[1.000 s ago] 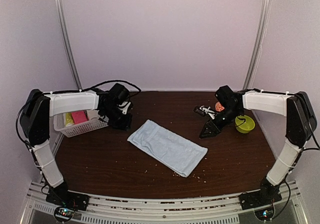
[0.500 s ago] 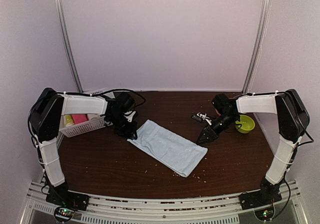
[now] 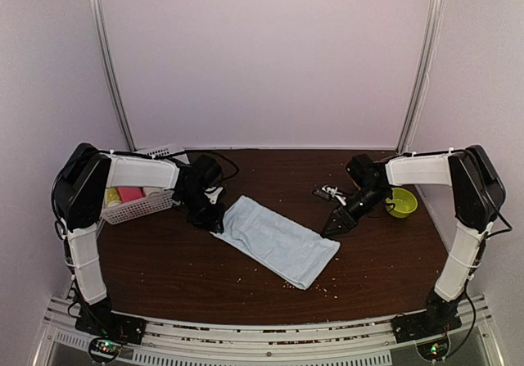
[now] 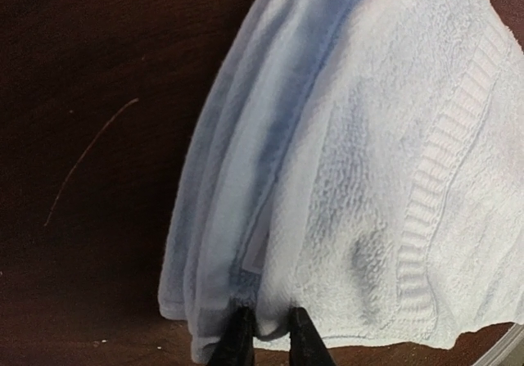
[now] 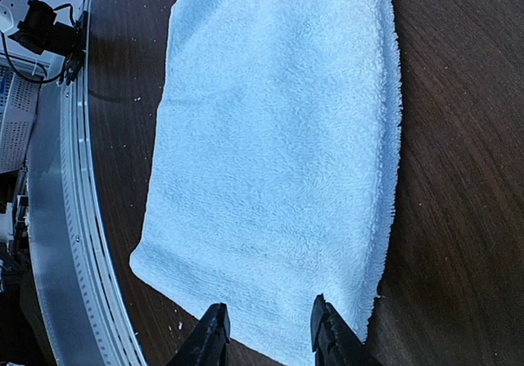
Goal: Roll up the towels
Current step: Rotate the towel at the center of the board.
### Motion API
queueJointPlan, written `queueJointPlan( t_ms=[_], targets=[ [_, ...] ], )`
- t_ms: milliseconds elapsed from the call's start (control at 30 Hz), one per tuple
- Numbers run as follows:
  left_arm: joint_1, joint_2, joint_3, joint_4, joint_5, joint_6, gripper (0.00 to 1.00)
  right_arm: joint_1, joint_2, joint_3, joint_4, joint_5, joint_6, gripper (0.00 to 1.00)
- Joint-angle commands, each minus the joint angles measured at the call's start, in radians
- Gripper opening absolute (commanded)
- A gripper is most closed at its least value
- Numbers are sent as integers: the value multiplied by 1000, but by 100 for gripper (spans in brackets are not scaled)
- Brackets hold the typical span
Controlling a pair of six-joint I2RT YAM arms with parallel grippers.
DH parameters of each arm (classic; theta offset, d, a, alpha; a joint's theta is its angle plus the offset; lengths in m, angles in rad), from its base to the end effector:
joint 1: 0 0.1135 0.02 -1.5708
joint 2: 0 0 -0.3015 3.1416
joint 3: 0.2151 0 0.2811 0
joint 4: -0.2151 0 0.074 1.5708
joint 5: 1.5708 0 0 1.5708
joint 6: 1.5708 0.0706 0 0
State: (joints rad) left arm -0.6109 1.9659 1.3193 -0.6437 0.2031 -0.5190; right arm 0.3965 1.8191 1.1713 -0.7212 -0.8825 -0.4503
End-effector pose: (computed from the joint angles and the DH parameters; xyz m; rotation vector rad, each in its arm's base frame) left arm 0.3449 -0.2589 0.1367 0.1794 2.9700 -0.4809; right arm 0.3231 0.1944 0.1714 -1.2068 2.3689 1.2465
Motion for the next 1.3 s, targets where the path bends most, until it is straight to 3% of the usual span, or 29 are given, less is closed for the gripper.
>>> queueJointPlan(
  t_ms=[0, 133, 500, 700, 833, 1000, 1067, 1167, 1267],
  targets=[
    [-8, 18, 39, 30, 41, 6, 12, 2, 17, -2, -1, -4, -21, 35],
    [-8, 3, 48, 28, 25, 8, 0, 2, 19, -4, 1, -1, -19, 35],
    [-2, -45, 123, -186, -218, 27, 0, 2, 3, -34, 41, 53, 11, 35],
    [0, 15, 158, -231, -229, 41, 0, 2, -13, -27, 36, 56, 10, 35],
    [-22, -20, 188, -269, -292, 24, 19, 2, -47, -38, 80, 177, 53, 35],
    [-56, -95, 169, -275, -284, 1, 26, 3, -43, -52, 27, 254, -29, 36],
    [-76, -101, 139, -258, -251, 3, 22, 2, -46, -58, 14, 285, -58, 37],
    [-111, -80, 90, -218, -176, -1, 5, 2, -48, -71, -12, 319, -103, 37],
    [-155, -62, 30, -101, -93, -16, 0, 4, -36, -80, -64, 316, -152, 38]
  ],
)
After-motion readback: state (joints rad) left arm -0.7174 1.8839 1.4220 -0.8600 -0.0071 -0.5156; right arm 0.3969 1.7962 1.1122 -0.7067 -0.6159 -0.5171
